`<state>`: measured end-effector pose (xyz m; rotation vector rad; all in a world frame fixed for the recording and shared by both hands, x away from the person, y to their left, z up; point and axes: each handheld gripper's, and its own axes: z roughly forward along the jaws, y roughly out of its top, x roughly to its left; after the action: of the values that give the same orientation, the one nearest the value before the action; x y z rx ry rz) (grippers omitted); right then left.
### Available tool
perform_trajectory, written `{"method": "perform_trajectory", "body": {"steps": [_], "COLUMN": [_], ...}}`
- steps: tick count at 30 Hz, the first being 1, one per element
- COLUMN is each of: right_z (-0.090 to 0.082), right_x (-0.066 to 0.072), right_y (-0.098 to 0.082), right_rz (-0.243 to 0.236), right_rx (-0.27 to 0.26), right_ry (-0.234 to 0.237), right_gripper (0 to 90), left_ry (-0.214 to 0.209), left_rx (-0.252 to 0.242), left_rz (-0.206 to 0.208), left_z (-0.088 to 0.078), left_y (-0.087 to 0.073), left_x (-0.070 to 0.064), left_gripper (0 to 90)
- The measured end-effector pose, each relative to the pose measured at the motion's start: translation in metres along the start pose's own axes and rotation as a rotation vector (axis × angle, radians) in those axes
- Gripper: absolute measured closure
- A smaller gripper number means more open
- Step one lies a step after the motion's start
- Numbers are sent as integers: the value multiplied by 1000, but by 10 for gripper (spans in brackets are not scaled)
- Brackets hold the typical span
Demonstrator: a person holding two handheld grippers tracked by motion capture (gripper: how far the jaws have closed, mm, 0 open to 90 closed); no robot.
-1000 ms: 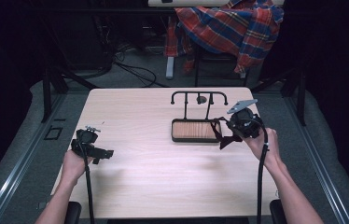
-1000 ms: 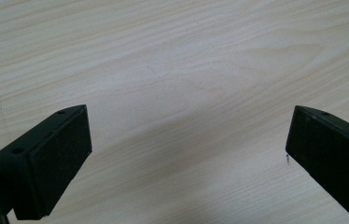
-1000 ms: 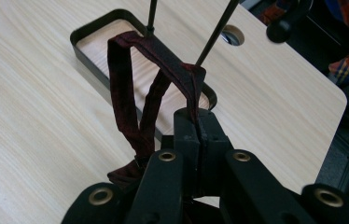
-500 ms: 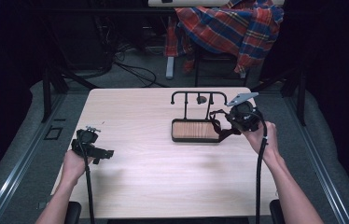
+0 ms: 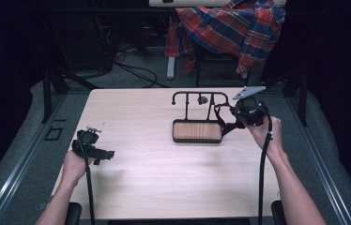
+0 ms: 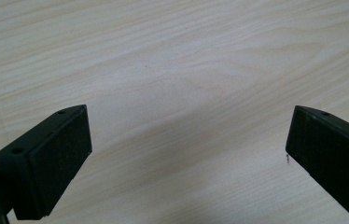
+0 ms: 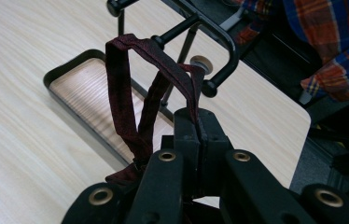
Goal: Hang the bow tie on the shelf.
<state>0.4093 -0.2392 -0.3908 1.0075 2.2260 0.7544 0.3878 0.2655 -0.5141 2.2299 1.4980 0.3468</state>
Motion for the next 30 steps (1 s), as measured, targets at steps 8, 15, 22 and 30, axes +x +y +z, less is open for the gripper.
{"method": "perform_trajectory", "body": {"steps": [8,15,22,30], "right_z": [6,16,28,47], "right_x": [-9,-18,-26,-34], "right_y": [4,3,5,1], "right_rz": [12,53,102,167], "right_rx": [10,16,31,52], "right_ry": [-28,-37,-42,-48], "right_gripper": [887,886,886,885], "left_ry": [-1,-2,-2,-1], "left_rx": [0,3,4,3], "left_rz": [-1,2,1,1], "left_z": [0,1,1,1], "left_y": [0,0,0,0], "left_x": [0,0,0,0], "left_gripper": [2,2,2,2]}}
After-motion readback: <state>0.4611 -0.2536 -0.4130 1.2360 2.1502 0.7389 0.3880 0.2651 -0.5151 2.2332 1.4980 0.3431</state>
